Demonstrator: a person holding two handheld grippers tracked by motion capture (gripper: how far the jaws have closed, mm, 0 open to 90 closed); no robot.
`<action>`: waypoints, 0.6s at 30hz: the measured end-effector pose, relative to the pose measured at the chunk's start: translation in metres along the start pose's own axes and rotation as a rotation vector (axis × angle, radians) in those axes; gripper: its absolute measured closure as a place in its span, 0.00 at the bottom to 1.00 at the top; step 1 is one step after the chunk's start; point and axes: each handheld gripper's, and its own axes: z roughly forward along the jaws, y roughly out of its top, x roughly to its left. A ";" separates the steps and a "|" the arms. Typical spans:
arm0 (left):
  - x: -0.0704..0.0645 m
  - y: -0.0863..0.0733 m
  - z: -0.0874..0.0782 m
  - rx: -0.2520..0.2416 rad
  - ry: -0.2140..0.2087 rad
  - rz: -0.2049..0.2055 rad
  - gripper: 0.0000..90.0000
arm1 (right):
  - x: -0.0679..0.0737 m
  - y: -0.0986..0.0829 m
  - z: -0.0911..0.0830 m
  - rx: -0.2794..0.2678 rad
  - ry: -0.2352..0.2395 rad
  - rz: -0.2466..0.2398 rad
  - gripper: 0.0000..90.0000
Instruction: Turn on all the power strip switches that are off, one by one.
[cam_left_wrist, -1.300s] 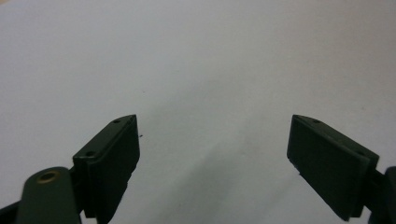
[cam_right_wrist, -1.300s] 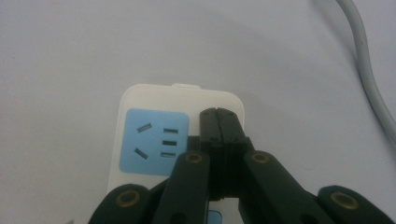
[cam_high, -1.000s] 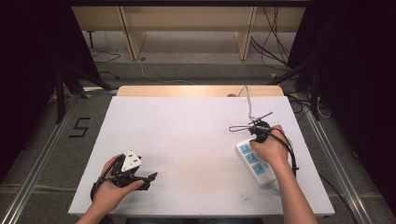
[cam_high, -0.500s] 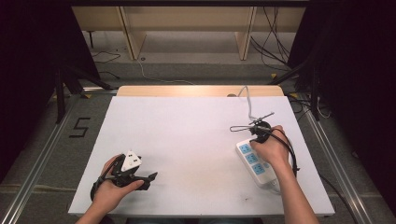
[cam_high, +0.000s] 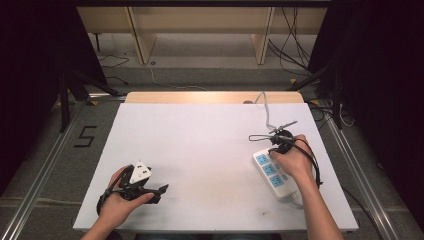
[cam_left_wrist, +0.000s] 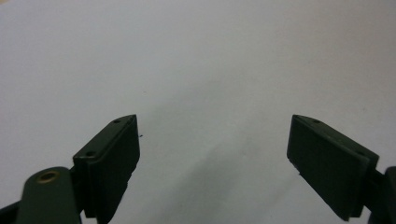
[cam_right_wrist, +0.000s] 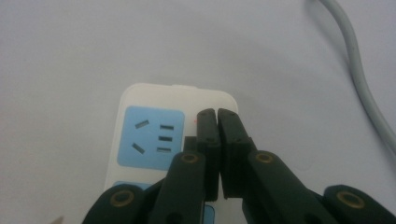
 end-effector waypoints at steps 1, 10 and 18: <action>0.000 0.000 0.000 0.000 0.001 0.000 0.19 | 0.000 0.000 -0.001 -0.010 -0.002 -0.003 0.98; 0.000 0.000 0.000 0.000 0.000 -0.002 0.19 | 0.008 -0.001 -0.008 -0.090 0.078 -0.027 0.90; 0.000 0.000 0.001 0.001 0.002 -0.003 0.19 | 0.015 -0.014 -0.011 -0.172 0.164 -0.042 0.80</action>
